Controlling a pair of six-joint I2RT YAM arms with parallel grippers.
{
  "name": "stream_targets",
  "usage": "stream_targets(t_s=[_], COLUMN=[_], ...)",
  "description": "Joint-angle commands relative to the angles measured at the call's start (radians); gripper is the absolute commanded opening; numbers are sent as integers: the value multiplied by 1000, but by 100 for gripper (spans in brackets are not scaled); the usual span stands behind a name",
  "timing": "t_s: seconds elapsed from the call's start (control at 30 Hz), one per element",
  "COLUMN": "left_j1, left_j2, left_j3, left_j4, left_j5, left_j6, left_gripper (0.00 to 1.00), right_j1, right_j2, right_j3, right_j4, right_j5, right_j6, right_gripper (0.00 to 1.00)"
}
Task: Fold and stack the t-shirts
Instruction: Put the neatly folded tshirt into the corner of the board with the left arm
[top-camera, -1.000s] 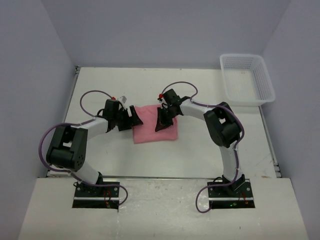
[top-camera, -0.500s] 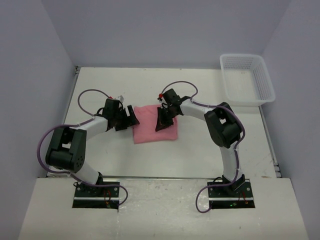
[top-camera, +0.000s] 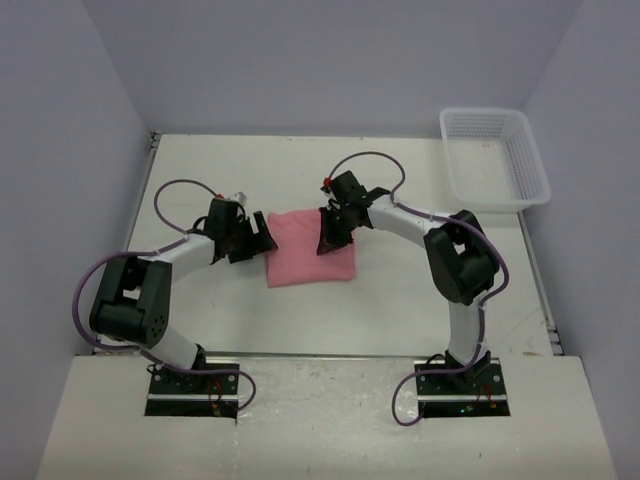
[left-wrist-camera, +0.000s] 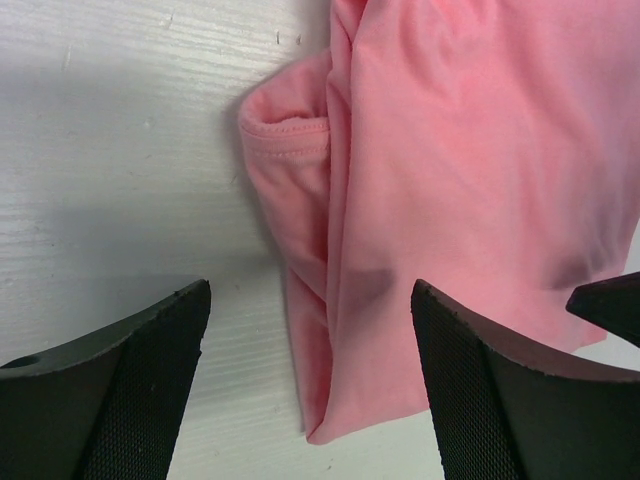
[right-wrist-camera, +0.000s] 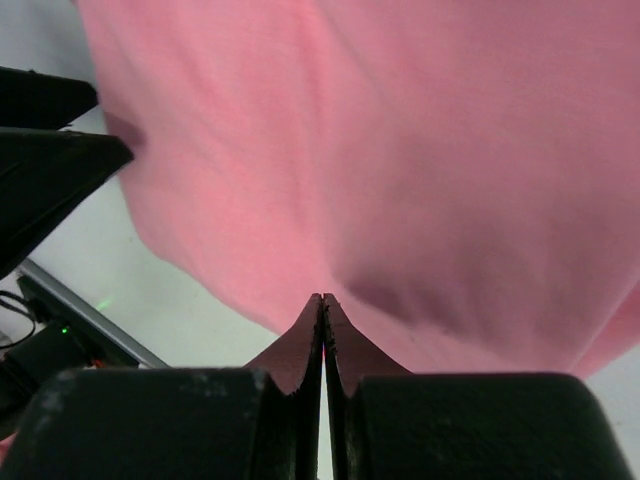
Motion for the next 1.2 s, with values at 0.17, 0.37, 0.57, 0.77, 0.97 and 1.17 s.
stream_targets(t_s=[0.17, 0.37, 0.57, 0.77, 0.97, 1.17], left_j1=[4, 4, 4, 4, 4, 4], left_j2=[0, 4, 2, 14, 33, 72], left_j3=[-59, -65, -66, -85, -115, -120], left_j4=[-90, -78, -75, -23, 19, 19], left_j5=[-6, 30, 39, 109, 174, 160], left_j6=[12, 12, 10, -1, -18, -19], left_gripper=[83, 84, 84, 84, 84, 84], right_j1=[-8, -15, -18, -20, -20, -18], right_j2=[-5, 15, 20, 17, 20, 14], right_j3=[-57, -74, -77, -71, -72, -74], right_j4=[-30, -27, -21, -21, -21, -12], right_j5=[147, 159, 141, 129, 119, 110], right_j6=[38, 58, 56, 54, 53, 62], right_gripper=[0, 0, 0, 0, 0, 0])
